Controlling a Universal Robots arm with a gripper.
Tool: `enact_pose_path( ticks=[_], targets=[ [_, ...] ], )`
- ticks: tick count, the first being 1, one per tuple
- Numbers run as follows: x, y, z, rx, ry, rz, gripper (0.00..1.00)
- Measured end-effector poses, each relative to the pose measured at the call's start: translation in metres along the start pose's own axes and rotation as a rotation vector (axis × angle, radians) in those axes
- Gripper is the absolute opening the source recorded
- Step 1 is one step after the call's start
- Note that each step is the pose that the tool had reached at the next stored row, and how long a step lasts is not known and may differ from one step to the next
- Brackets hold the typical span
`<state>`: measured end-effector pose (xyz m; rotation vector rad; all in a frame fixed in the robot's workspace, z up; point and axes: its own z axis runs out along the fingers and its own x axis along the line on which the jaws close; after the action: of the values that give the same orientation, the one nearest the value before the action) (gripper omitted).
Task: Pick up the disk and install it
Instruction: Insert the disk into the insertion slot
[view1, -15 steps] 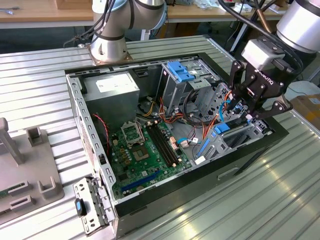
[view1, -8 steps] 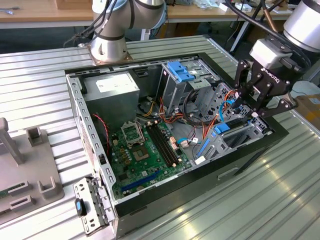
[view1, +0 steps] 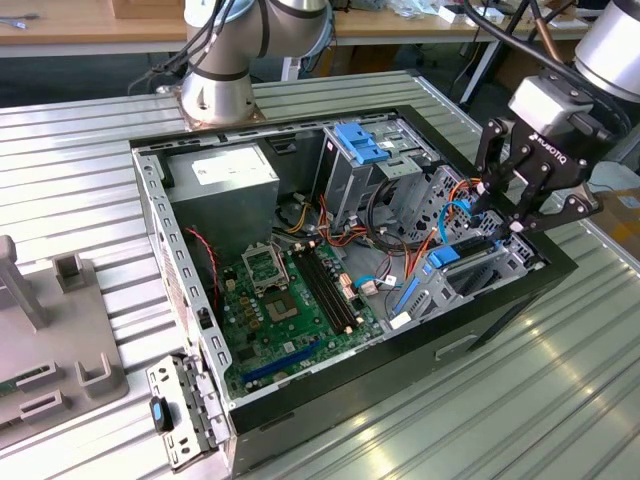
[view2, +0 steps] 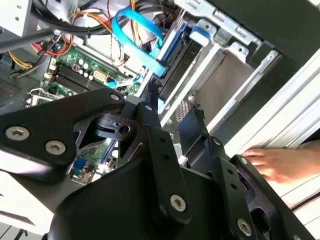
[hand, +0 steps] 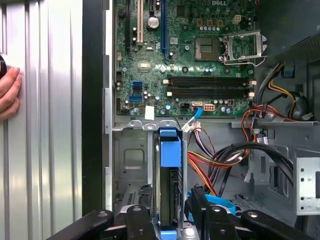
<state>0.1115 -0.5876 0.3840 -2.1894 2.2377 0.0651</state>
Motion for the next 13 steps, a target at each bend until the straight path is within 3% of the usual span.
enact_pose_path(
  ticks=[5, 7, 8, 9, 10, 13],
  targets=[
    [-0.0012, -0.0255, -0.0005, 0.0000, 0.0000, 0.000, 0.44],
    [-0.0016, -0.0278, -0.0006, 0.0000, 0.0001, 0.000, 0.44],
    [-0.0015, -0.0271, -0.0006, 0.0001, -0.0003, 0.000, 0.44],
    [-0.0014, -0.0195, -0.0003, 0.0003, -0.0009, 0.000, 0.44],
    [-0.0013, -0.0162, -0.0001, 0.0015, -0.0018, -0.001, 0.44],
    [-0.0010, -0.0094, 0.0022, 0.0137, -0.0086, -0.007, 0.44]
  ],
)
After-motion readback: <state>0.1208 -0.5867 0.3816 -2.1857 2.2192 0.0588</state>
